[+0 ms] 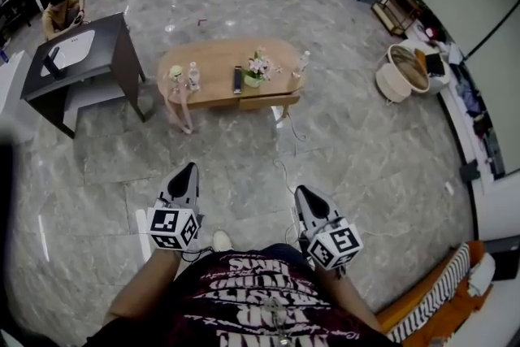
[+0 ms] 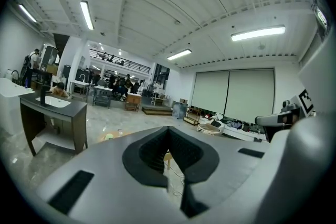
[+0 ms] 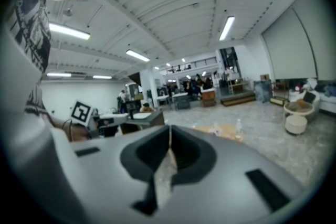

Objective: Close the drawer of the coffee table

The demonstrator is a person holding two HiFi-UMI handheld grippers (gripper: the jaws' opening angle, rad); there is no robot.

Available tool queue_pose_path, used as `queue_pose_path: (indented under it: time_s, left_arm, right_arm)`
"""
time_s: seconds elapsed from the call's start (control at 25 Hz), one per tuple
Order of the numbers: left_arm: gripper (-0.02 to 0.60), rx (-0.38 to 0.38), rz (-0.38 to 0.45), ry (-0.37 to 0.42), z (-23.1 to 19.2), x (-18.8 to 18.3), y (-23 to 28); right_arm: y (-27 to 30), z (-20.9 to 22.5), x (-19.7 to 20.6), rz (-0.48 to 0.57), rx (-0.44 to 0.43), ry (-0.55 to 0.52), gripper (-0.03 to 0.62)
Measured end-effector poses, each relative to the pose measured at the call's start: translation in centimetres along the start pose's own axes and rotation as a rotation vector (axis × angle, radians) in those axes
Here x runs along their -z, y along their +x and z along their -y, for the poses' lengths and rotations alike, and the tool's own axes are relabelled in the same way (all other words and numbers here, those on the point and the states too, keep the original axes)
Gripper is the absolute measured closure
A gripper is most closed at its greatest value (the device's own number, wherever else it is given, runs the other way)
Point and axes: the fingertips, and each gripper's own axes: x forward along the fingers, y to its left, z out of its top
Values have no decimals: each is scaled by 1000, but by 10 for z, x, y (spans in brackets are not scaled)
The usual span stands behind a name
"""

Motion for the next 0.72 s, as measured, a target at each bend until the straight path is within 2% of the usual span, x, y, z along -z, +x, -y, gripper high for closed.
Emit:
queue_pose_path:
  time_s: [0.32,0.48,0.72]
  left_arm:
    - [560,38,-25,-34,-7,11,29]
    - [560,22,-28,-15,-11,11,36]
    - [560,-50,-54,-11,-24,13,55]
  right_arm:
    - [15,20,-6,-8,57,14,559]
    - [35,25,2,-30,17,21,559]
    - [77,46,-2,-40,-61,41,559]
